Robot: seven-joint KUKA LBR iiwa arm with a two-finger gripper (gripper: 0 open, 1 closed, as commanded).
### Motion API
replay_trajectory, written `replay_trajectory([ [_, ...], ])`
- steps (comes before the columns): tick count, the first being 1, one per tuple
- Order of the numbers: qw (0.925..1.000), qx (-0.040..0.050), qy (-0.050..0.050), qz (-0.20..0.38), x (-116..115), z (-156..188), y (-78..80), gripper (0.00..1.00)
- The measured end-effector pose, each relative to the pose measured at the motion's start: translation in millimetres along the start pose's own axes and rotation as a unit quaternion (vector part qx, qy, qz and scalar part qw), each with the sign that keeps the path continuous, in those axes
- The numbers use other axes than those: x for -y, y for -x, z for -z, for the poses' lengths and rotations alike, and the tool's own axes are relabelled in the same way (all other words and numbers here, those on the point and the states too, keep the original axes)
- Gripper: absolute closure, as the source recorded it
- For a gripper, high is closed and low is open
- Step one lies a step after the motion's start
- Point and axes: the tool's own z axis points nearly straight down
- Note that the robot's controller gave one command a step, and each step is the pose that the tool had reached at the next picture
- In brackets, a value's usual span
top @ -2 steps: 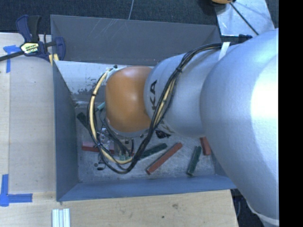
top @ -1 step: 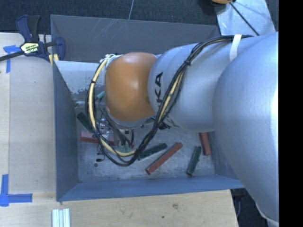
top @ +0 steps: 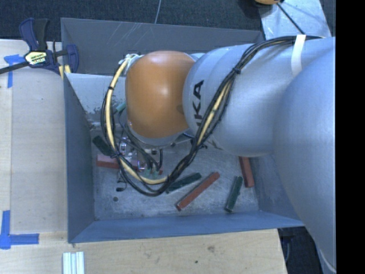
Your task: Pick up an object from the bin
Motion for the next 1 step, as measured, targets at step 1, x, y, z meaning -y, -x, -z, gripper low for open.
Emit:
replay_trajectory([
  [1,1.0000,0.0025,0.001,0.001,16.3,56.9,-0.8,1.00],
])
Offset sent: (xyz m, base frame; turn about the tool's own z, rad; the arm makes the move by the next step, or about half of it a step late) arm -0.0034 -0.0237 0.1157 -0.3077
